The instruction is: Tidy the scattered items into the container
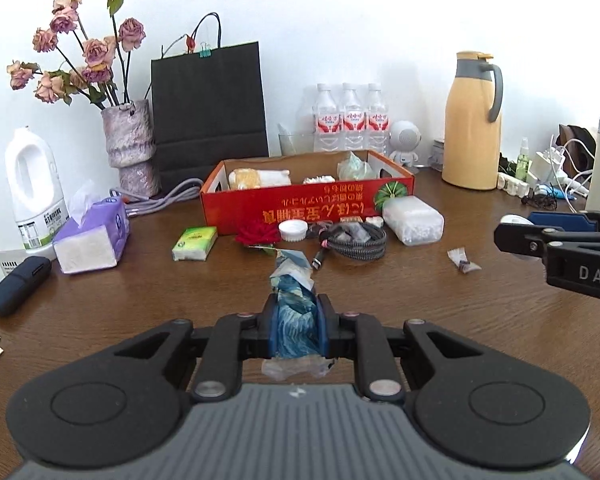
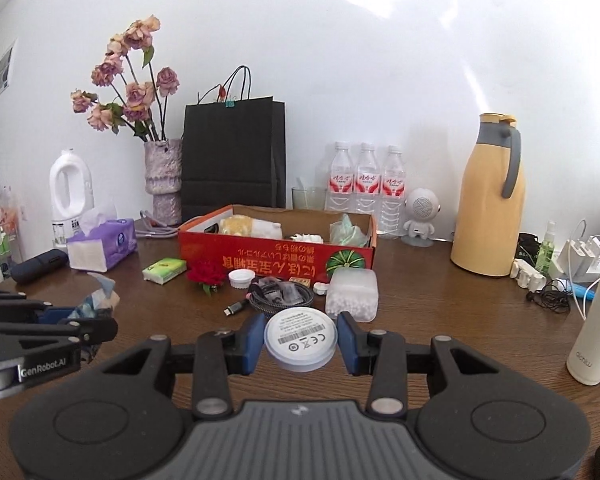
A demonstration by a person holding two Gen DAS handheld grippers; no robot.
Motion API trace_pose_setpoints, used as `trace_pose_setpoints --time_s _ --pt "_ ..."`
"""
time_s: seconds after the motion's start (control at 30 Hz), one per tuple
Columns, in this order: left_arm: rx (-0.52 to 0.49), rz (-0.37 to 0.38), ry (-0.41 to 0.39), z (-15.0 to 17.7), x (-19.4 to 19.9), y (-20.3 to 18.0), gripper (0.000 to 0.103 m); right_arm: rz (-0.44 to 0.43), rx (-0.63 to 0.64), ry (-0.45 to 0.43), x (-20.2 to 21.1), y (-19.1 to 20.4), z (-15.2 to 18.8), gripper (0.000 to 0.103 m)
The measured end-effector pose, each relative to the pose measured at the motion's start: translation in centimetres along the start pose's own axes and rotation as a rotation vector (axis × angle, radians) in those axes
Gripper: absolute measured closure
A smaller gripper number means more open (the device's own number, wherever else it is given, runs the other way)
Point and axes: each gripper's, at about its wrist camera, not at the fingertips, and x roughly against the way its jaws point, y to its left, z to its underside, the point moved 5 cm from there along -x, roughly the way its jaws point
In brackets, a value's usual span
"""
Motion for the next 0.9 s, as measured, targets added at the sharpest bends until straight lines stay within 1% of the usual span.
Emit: trace_pose_setpoints --time_s 0.13,0.23,0.3,0.4,0.6,0.7,0.73,0.83,0.9 --pt "0.018 0.010 -0.013 -1.1 -0.5 0.2 0.084 -0.006 -0.018 -0.010 0.0 -0.7 -0.8 0.065" --pt "0.040 0.016 -0.020 -1.9 -1.3 0.7 0.084 -0.021 -0.025 -0.045 -0.1 -1.0 -2.5 0.065" --pt "0.045 0.012 -0.024 -2.7 -2.4 1.2 0.084 -0.034 -0.023 -0.056 -0.9 -1.1 -3.6 0.065" --pt "0.047 0.011 -0.048 -4.8 -4.3 2.2 0.084 -0.026 -0.007 -0.057 -3.0 -1.2 -5.0 0.065" --pt "0.029 0.006 -0.077 -10.2 -9.7 4.5 0.085 -0.011 -0.032 -0.063 -8.4 -3.0 -8.9 0.065" --pt "0.051 0.018 -0.075 -13.6 -13.4 5.8 0.085 -0.034 -0.065 -0.056 -11.8 -4.5 -11.3 0.065" --pt "0.062 0.037 -0.066 -15.0 -14.8 6.2 0.085 -0.043 -0.073 -0.052 -13.0 -4.9 -12.3 0.065" --pt "0.119 0.126 -0.024 -18.4 -18.9 6.9 0.085 -0.046 -0.090 -0.037 -17.4 -6.3 -15.2 0.065" --pt "0.142 0.155 0.027 -19.9 -22.0 7.0 0.085 -0.067 -0.092 0.020 -20.9 -6.6 -16.9 0.065"
